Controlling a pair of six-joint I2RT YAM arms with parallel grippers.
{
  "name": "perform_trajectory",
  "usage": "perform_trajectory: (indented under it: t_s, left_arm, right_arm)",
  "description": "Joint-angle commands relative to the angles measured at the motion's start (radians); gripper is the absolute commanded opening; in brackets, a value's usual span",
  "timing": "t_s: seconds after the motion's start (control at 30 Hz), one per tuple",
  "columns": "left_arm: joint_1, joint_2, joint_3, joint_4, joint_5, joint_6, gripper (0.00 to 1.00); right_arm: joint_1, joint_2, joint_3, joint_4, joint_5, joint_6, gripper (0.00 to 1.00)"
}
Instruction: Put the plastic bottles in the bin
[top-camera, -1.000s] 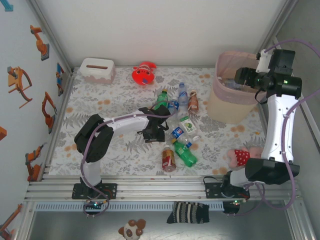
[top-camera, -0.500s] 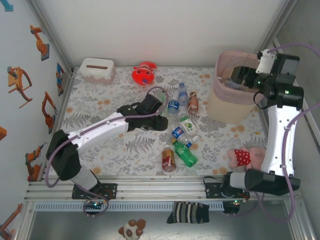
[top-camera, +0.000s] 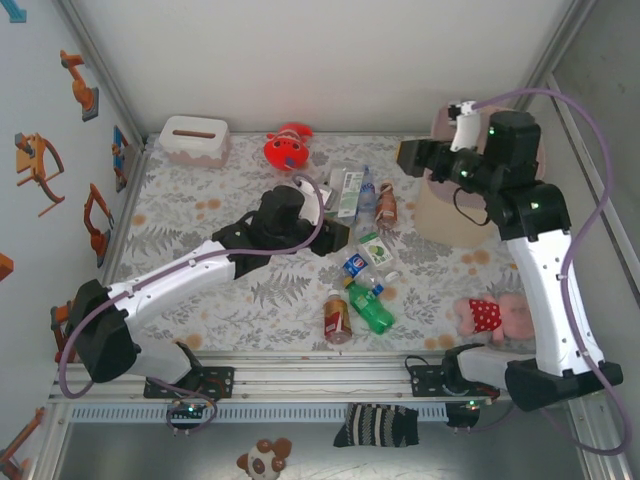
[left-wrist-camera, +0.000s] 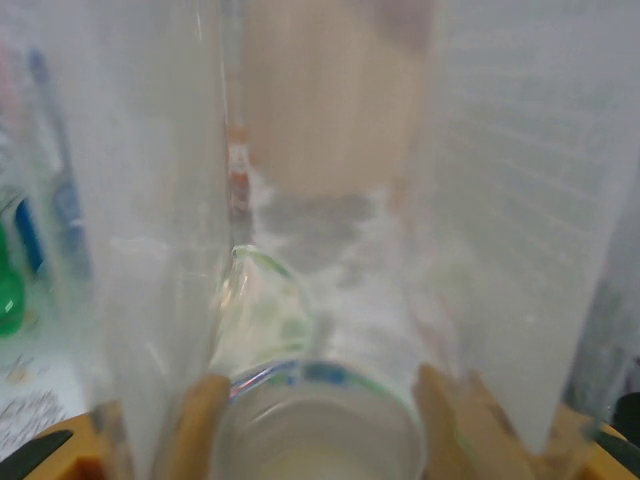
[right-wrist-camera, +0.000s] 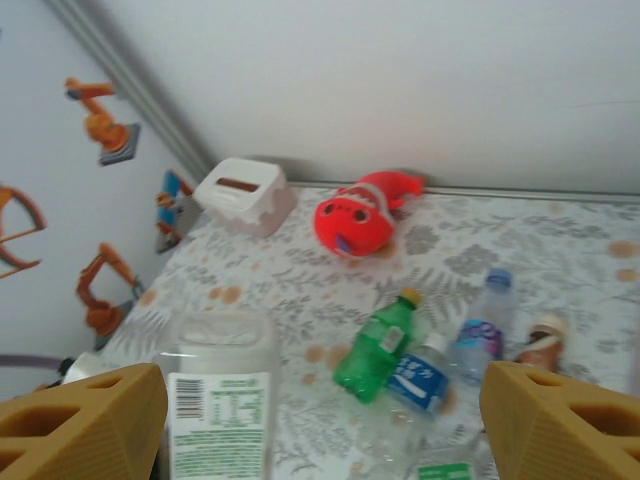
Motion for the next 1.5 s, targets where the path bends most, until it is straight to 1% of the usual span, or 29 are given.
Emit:
perform_trajectory:
  t_s: [0.0, 0.13, 0.3, 0.6, 0.77, 0.87, 0.97, 1.03, 1.1, 1.17, 1.3, 1.47]
  left_arm:
    - [-0.005, -0.016, -0.004, 0.161, 0.095, 0.058, 0.35]
    - [-0.005, -0.004, -0.002, 0.221, 0.107, 0.047, 0.35]
    - [-0.005, 0.02, 0.026, 0.216, 0.104, 0.047, 0.36]
    - [-0.005, 0.03, 0.04, 0.198, 0.084, 0.053, 0.36]
    - [-0.005, 0.033, 0.039, 0.194, 0.074, 0.055, 0.36]
    - [-0.005, 0.029, 0.039, 0.187, 0.056, 0.055, 0.38]
    - [-0.005, 0.025, 0.038, 0.184, 0.04, 0.058, 0.39]
    - [-0.005, 0.019, 0.036, 0.183, 0.032, 0.06, 0.42]
    - [-0.005, 0.012, 0.035, 0.185, 0.025, 0.061, 0.48]
    - [-0.005, 0.003, 0.029, 0.191, 0.021, 0.061, 0.55]
    - [-0.006, -0.023, 0.006, 0.209, 0.021, 0.073, 0.63]
    - [-0.005, -0.061, -0.016, 0.21, 0.011, 0.086, 0.65]
  right_arm:
    - [0.075, 0.013, 0.012, 0.044, 0.076, 0.034, 0.81]
    - [0.146, 0.046, 0.037, 0.029, 0.111, 0.034, 0.83]
    - [0.228, 0.106, 0.063, 0.012, 0.124, 0.028, 0.86]
    - [0.285, 0.182, 0.093, 0.004, 0.2, 0.049, 0.86]
    - [0.301, 0.211, 0.096, 0.007, 0.214, 0.071, 0.81]
    - [0.305, 0.219, 0.101, 0.004, 0.214, 0.083, 0.76]
    - [0.307, 0.217, 0.103, 0.004, 0.218, 0.088, 0.69]
    - [0.307, 0.214, 0.106, 0.002, 0.227, 0.09, 0.66]
    - [0.307, 0.209, 0.109, 0.002, 0.243, 0.088, 0.63]
    - [0.306, 0.205, 0.117, 0.001, 0.261, 0.081, 0.62]
    - [0.303, 0.201, 0.143, 0.0, 0.306, 0.062, 0.62]
    - [0.25, 0.219, 0.213, -0.018, 0.312, 0.042, 0.6]
